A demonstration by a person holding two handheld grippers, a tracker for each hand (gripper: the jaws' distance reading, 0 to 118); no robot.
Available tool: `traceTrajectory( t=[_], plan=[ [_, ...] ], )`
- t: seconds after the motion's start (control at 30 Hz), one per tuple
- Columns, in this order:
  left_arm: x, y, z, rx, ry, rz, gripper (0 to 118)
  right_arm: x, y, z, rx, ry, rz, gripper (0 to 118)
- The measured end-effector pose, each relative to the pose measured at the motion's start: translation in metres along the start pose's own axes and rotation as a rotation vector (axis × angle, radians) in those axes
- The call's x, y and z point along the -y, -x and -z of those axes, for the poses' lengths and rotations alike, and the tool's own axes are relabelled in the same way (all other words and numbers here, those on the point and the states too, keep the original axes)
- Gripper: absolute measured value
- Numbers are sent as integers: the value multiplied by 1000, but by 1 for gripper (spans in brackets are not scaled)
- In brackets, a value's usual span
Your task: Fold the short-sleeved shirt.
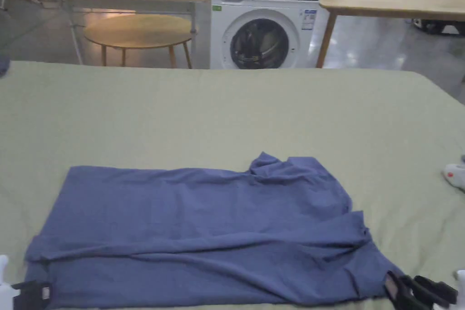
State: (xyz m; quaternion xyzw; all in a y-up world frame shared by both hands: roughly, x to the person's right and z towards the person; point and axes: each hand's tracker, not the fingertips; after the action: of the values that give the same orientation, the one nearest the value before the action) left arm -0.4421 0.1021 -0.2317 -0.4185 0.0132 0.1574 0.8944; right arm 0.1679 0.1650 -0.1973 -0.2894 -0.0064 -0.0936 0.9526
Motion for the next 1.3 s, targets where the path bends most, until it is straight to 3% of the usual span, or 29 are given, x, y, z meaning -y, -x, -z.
traceTrajectory(
  t=[0.07,0.1,0.17,0.2,0.23,0.27,0.33,0.43,0.5,0.57,0.67,0.93,1.0,1.03,1.07,1.1,1.17,1.3],
  plan=[
    [-1,-7,-2,-23,-3,19,0,-3,-15,34,23,114,52,74],
    [4,-16,-6,-42,0,40,0,-1,-25,55,42,133,69,66],
    [3,-21,-7,-55,4,61,0,5,-36,88,114,197,126,32],
    [3,-19,-7,-56,5,64,0,11,-44,102,65,242,187,11],
    [3,-16,-6,-53,4,59,0,16,-46,107,50,261,222,6],
    [4,-16,-6,-43,11,44,0,17,-45,98,123,202,192,6],
    [4,-17,-9,-33,7,28,0,12,-47,83,-10,186,249,6],
    [1,-12,-18,16,23,31,0,6,-42,80,35,192,198,6],
    [3,-13,-46,28,-103,35,0,-7,-37,65,90,165,159,6],
    [-3,-12,-70,96,-107,-14,0,-16,-33,44,146,109,149,6],
    [0,-12,-96,82,-132,50,0,-17,-31,19,108,110,159,6],
    [73,7,-149,71,-69,19,0,32,-42,-53,142,154,136,6],
    [95,11,-154,81,-75,12,5,48,-40,-62,153,160,83,7],
    [106,23,-148,82,-75,16,23,54,-39,-63,171,176,51,15],
    [111,26,-146,89,-62,27,47,59,-37,-62,159,176,43,45],
    [115,26,-144,48,-69,41,51,64,-38,-59,153,174,35,67],
    [119,17,-146,-84,-103,92,51,66,-36,-55,223,173,-10,68],
    [108,7,-171,-46,-262,115,50,50,-18,-71,165,40,-66,68]
  ],
)
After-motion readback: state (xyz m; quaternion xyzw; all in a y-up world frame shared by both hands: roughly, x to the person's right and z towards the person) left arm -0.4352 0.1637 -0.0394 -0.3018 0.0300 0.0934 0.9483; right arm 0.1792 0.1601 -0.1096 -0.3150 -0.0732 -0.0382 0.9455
